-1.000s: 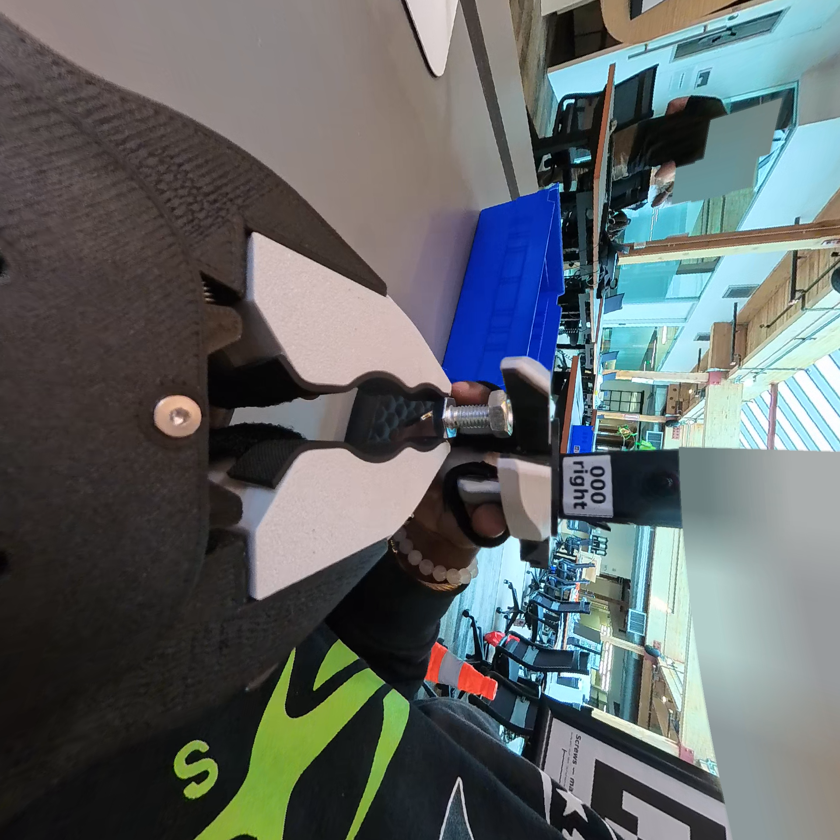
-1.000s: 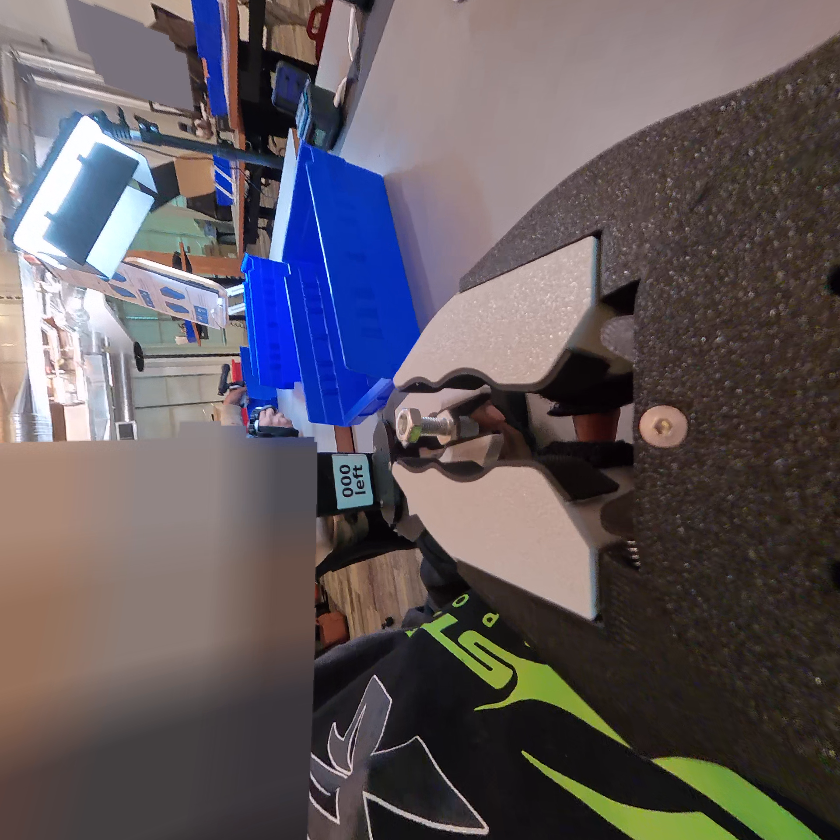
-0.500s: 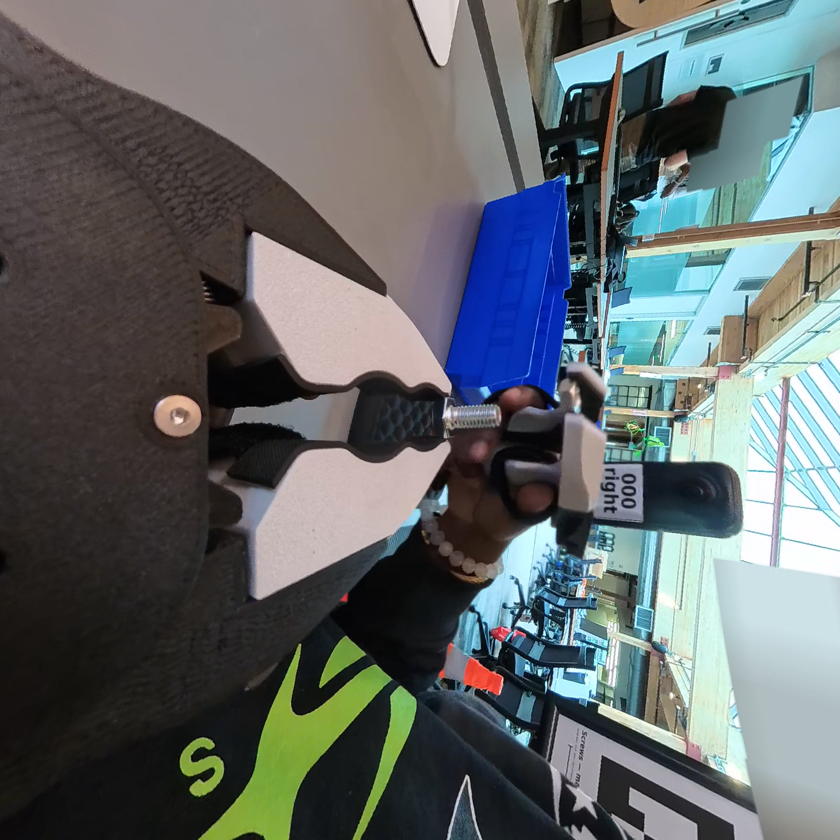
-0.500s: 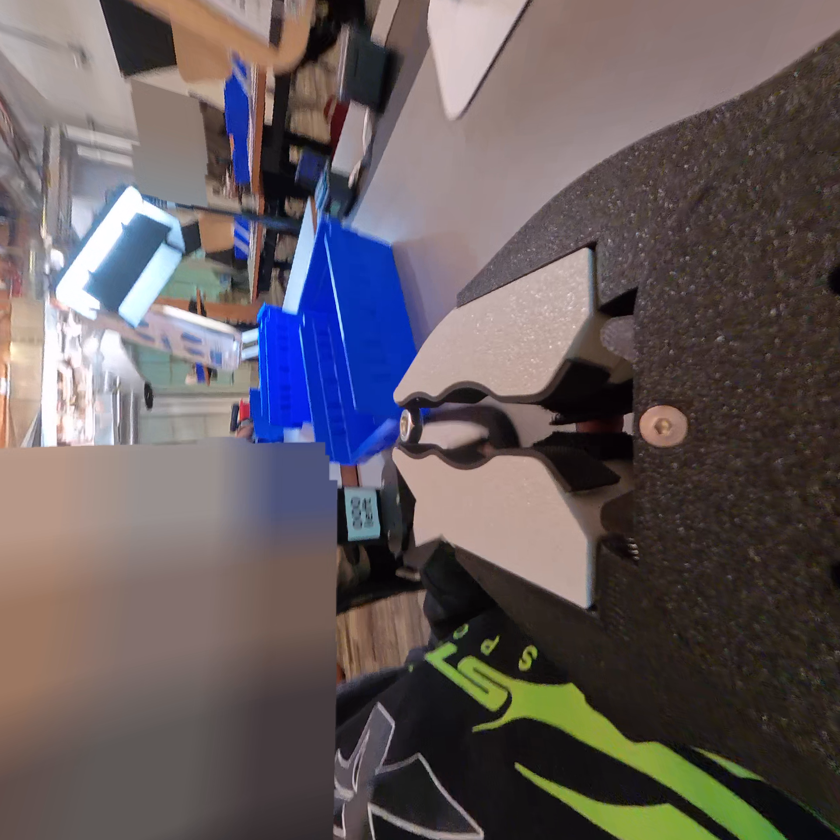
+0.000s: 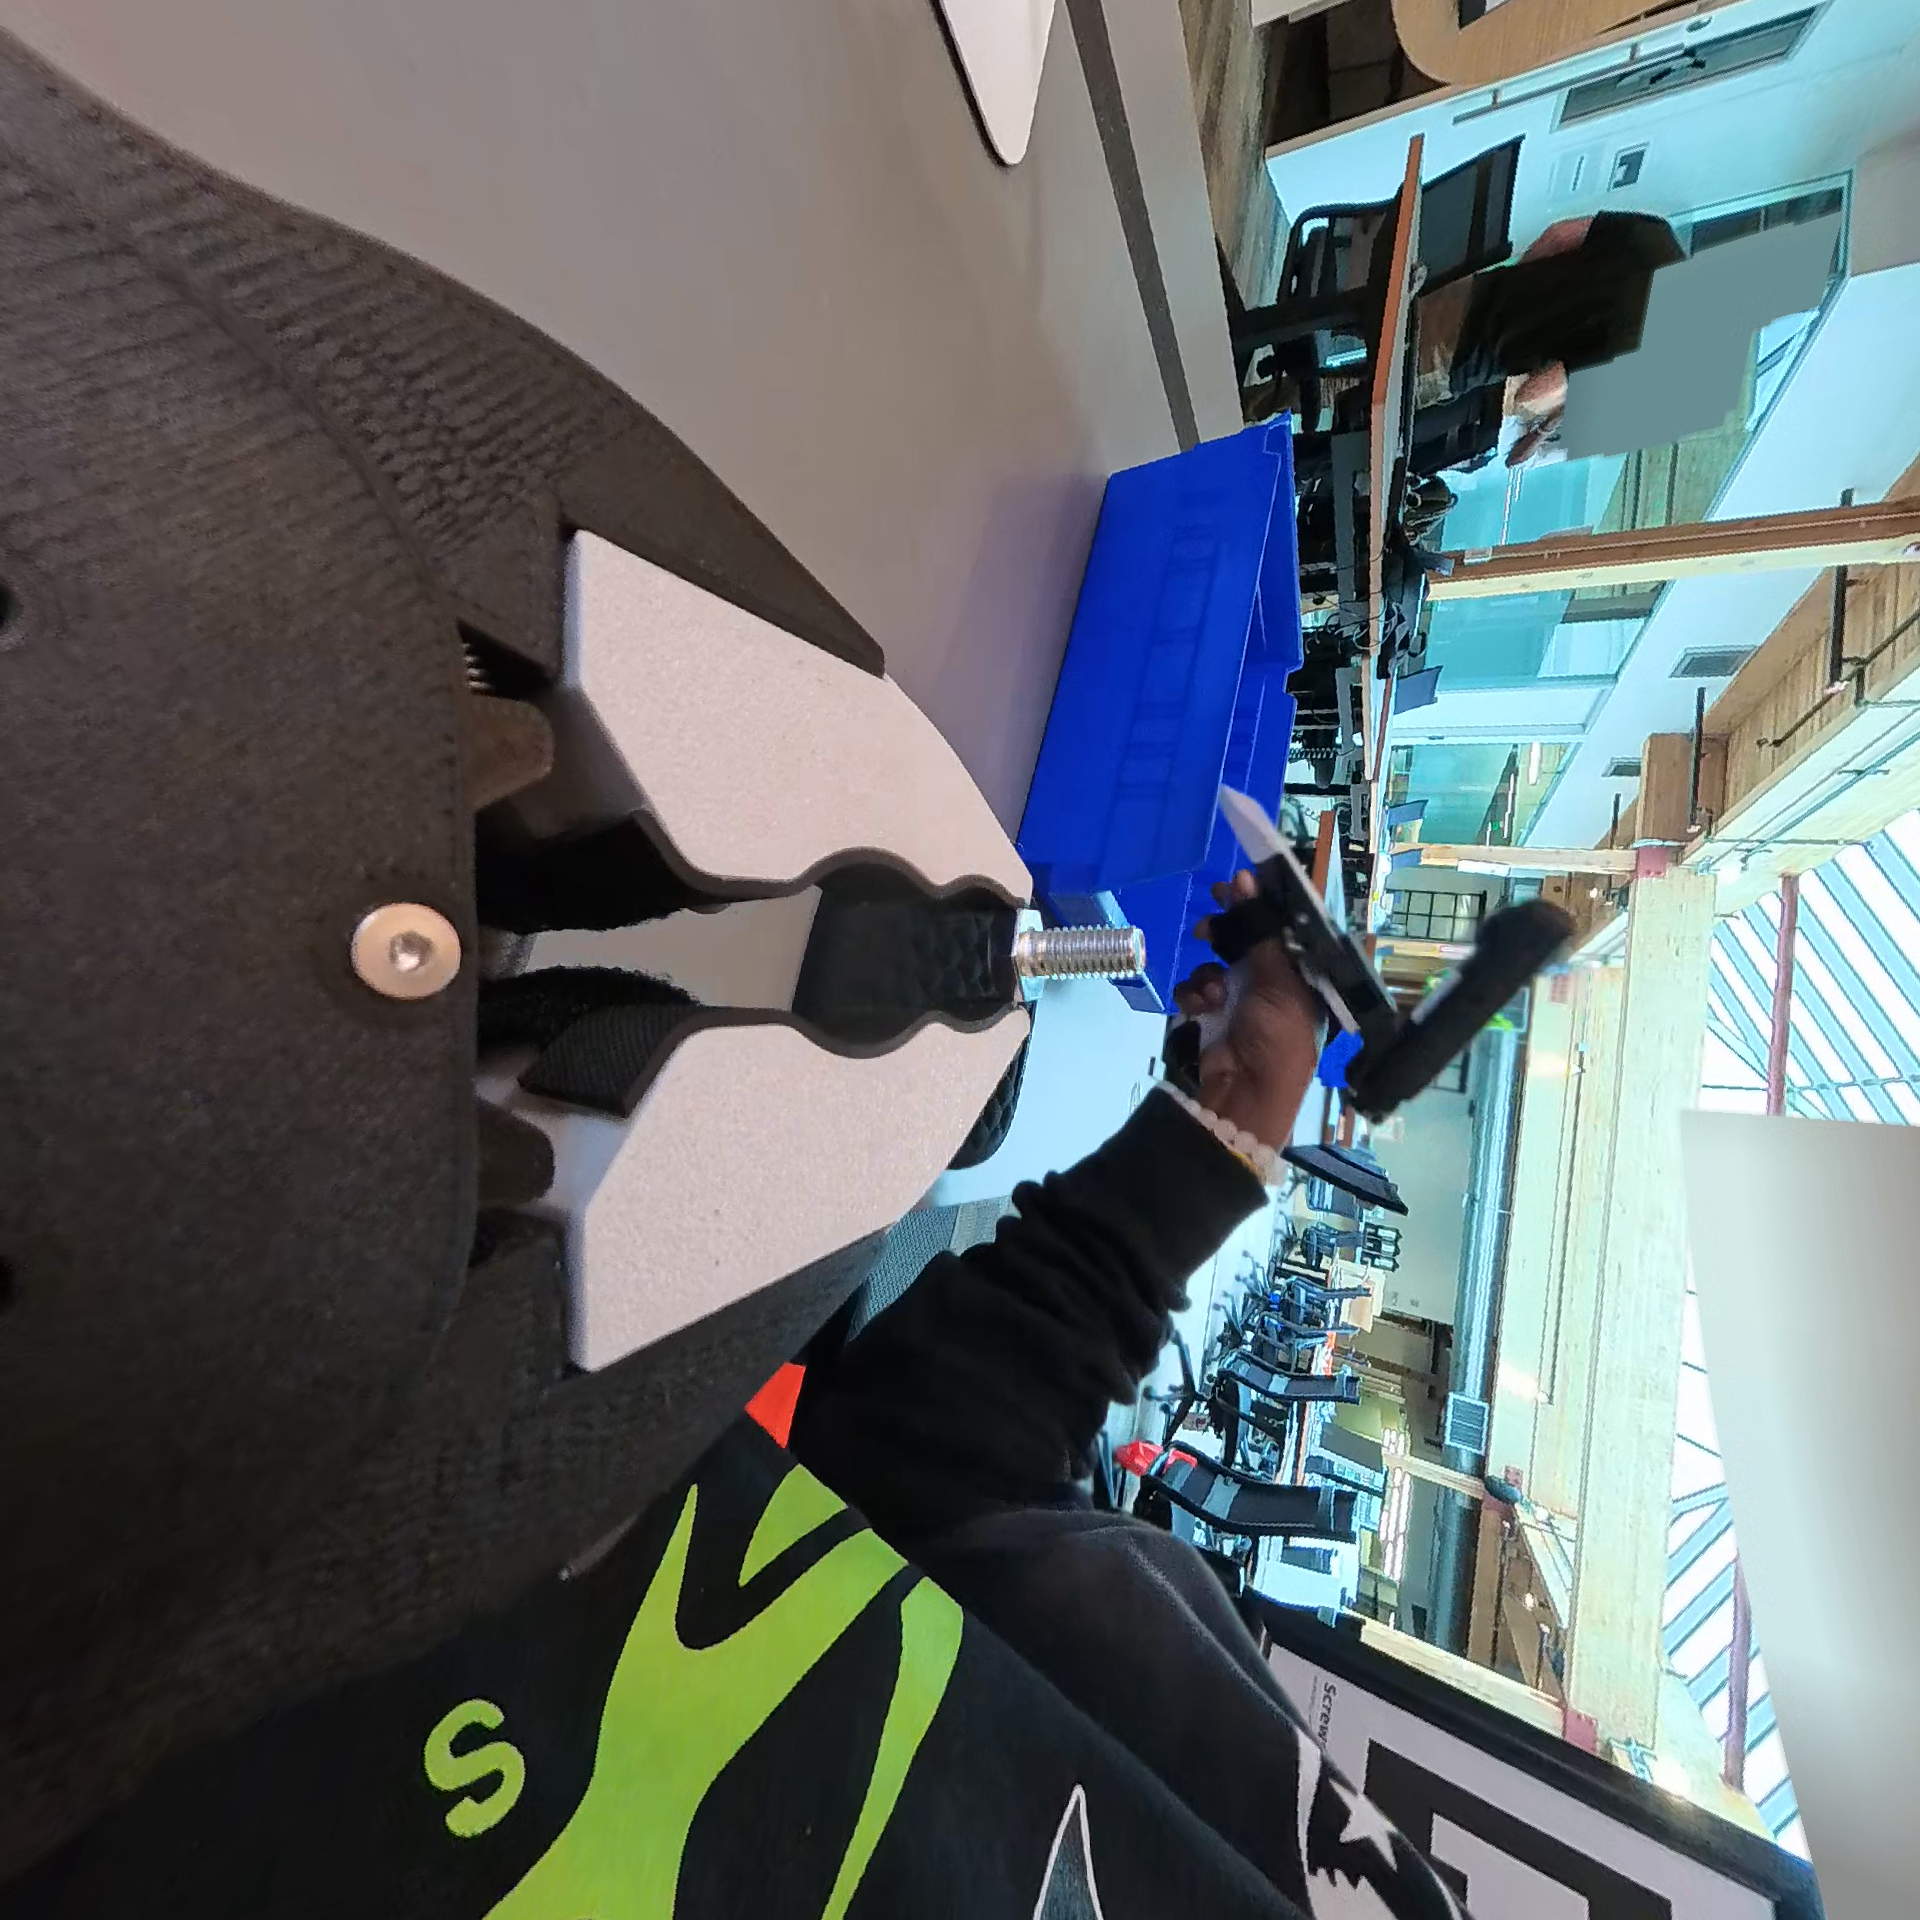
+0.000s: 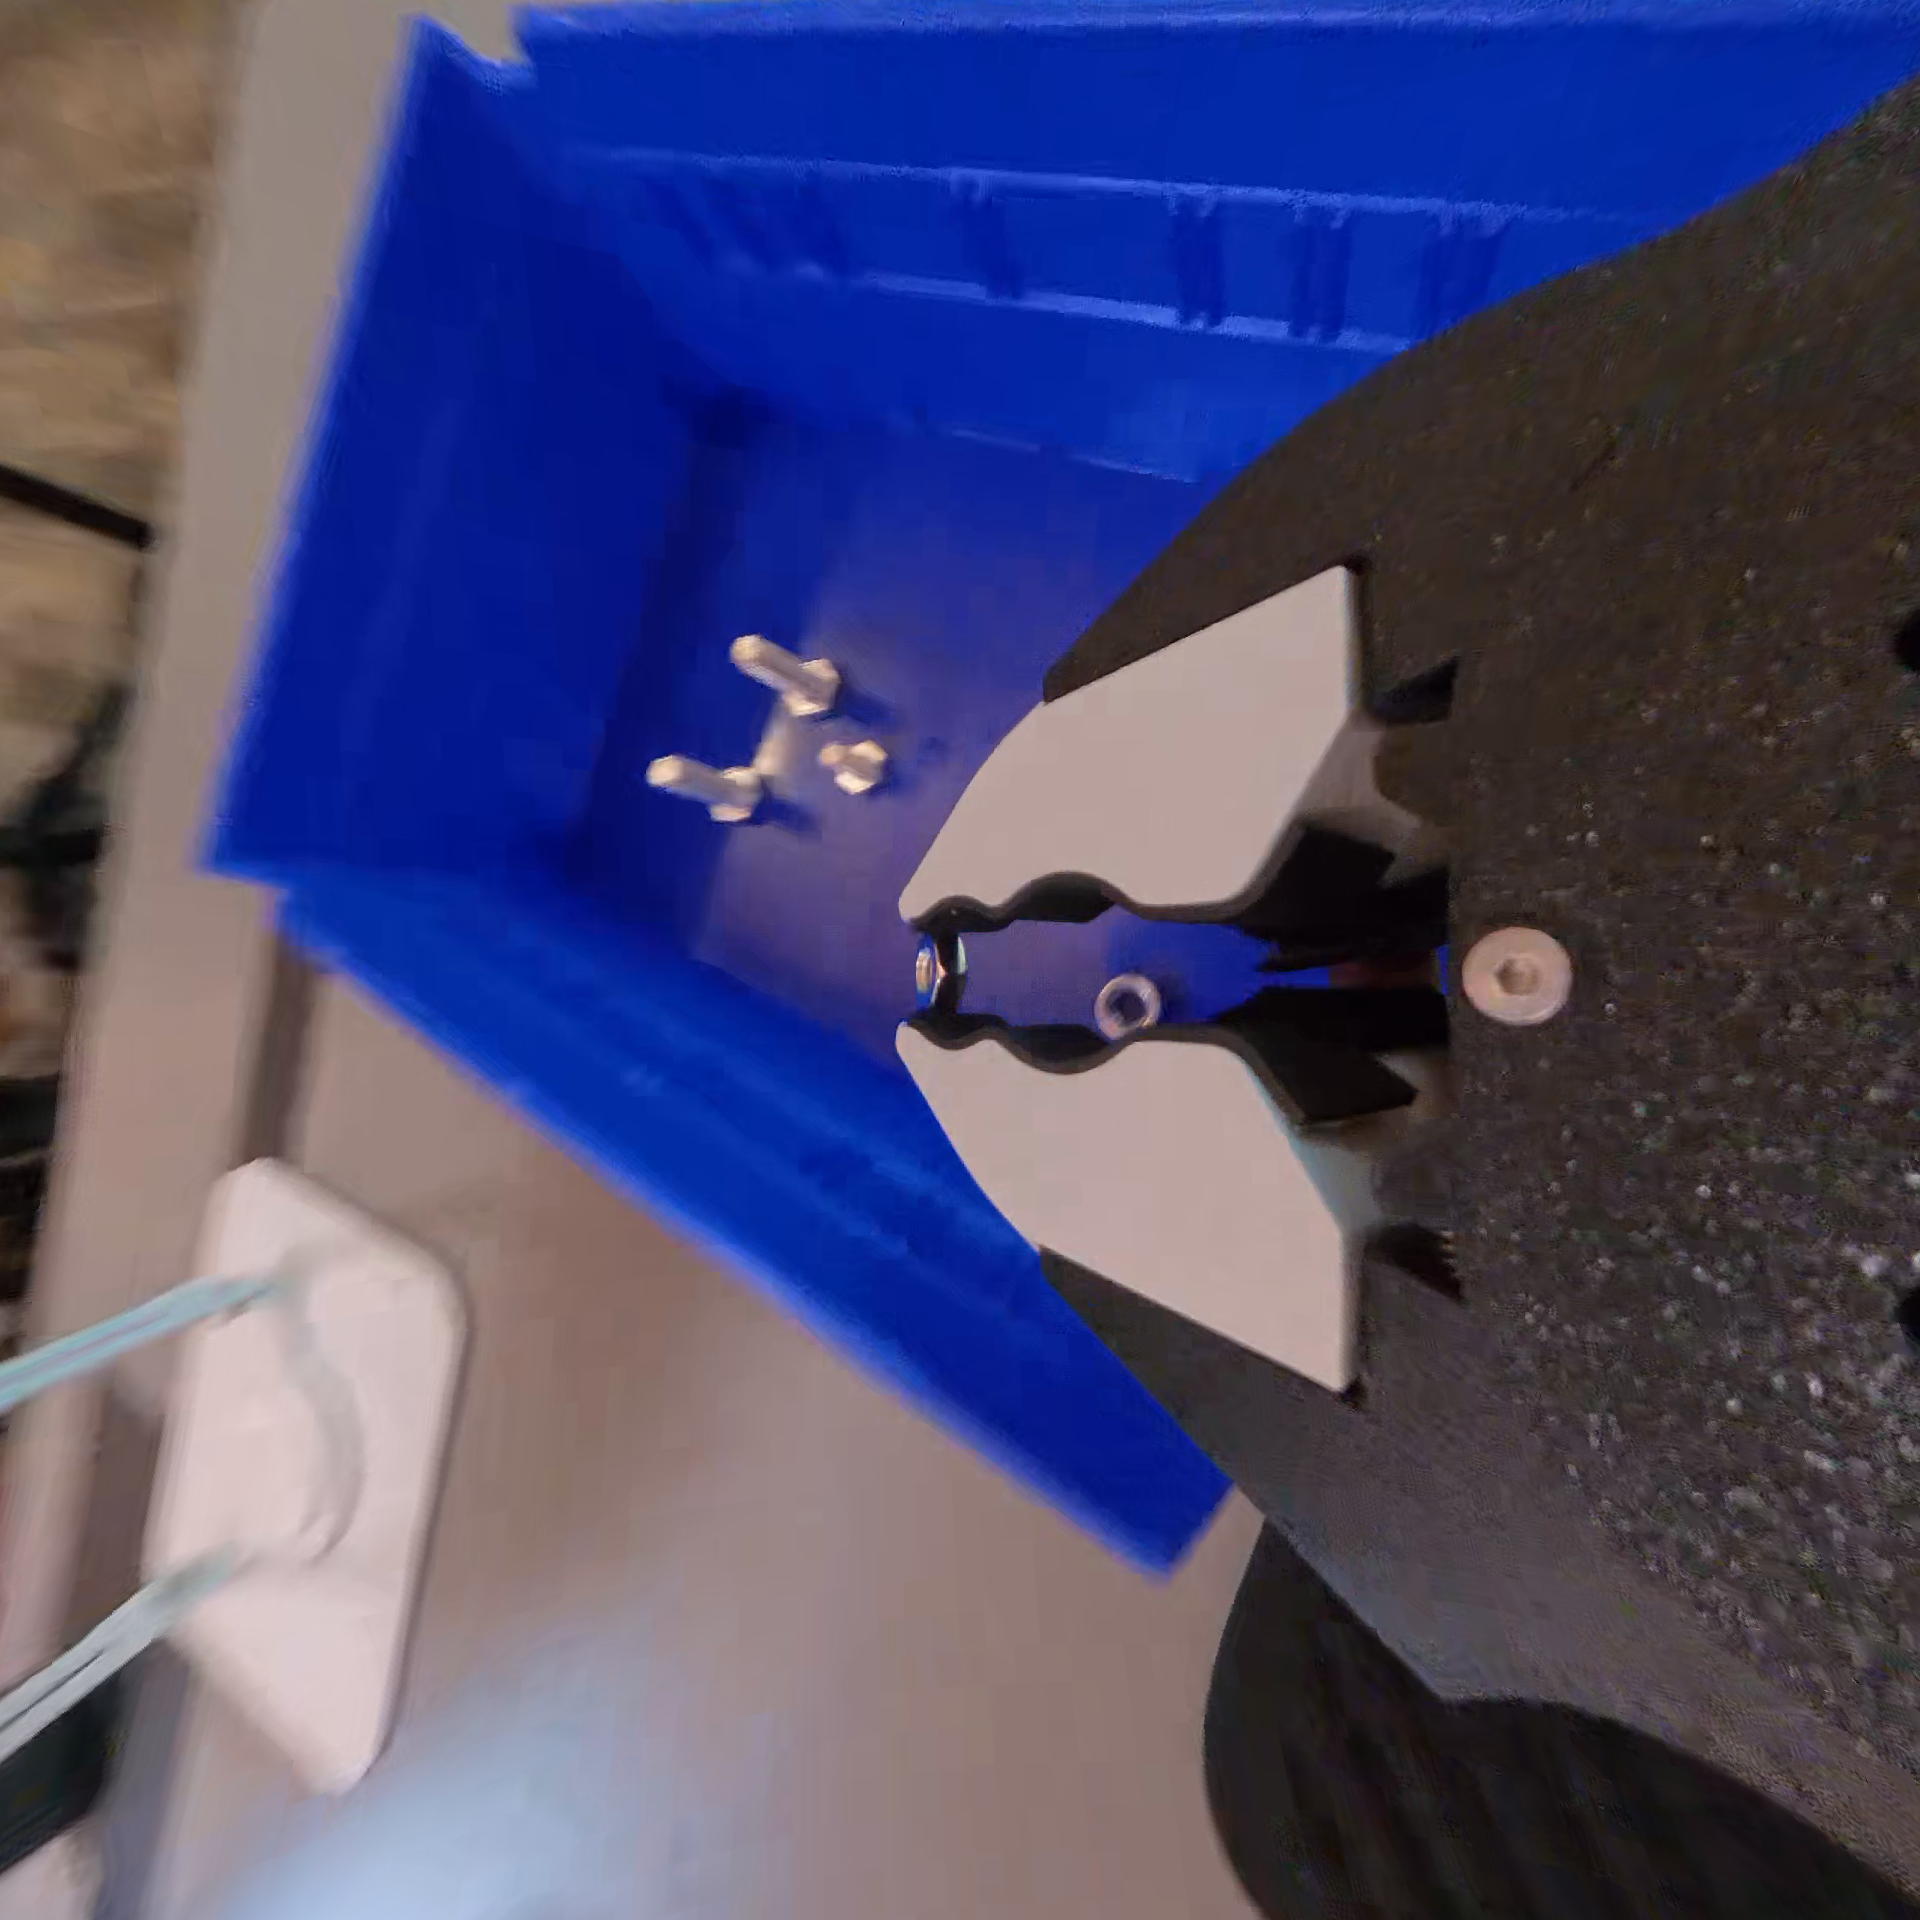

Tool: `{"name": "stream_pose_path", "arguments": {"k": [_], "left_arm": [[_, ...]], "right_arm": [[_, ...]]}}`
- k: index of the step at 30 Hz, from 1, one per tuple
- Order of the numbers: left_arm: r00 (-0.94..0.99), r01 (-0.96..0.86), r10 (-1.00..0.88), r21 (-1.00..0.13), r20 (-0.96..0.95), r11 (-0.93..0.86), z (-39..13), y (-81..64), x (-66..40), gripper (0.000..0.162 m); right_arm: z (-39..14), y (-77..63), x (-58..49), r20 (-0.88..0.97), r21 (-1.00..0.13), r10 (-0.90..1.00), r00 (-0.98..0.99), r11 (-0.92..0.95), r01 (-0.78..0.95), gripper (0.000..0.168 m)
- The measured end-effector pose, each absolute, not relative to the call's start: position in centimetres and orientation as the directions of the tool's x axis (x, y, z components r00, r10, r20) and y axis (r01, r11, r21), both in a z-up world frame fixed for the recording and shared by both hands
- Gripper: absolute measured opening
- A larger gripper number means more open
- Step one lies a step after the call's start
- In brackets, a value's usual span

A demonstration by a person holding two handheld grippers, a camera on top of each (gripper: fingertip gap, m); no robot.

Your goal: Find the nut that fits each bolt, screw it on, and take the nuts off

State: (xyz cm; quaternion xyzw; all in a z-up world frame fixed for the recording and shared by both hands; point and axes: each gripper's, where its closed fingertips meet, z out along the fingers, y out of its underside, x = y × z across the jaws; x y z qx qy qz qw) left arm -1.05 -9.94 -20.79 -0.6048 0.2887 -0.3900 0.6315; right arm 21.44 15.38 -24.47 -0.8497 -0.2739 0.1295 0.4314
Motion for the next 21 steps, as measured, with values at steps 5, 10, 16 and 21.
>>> {"name": "stream_pose_path", "arguments": {"k": [5, 10, 16, 21], "left_arm": [[0.531, 0.144, -0.840, -0.989, 0.110, -0.038, -20.8, -9.9, -1.1, 0.015], [0.531, 0.148, -0.839, -0.988, 0.114, -0.041, -20.8, -9.8, -1.1, 0.015], [0.533, 0.149, -0.839, -0.988, 0.114, -0.039, -20.8, -9.9, -1.2, 0.015], [0.535, 0.150, -0.837, -0.988, 0.114, -0.039, -20.8, -9.9, -1.2, 0.015]], "right_arm": [[-29.0, 17.1, 22.4, 0.060, -0.658, 0.555, 0.830, -0.603, 0.451, 0.015], [-30.2, 17.3, 22.3, 0.057, -0.590, 0.558, 0.828, -0.650, 0.479, 0.015], [-31.0, 16.8, 22.3, 0.047, -0.532, 0.572, 0.819, -0.680, 0.505, 0.015], [-31.4, 16.3, 22.7, 0.026, -0.501, 0.564, 0.825, -0.707, 0.499, 0.015]]}}
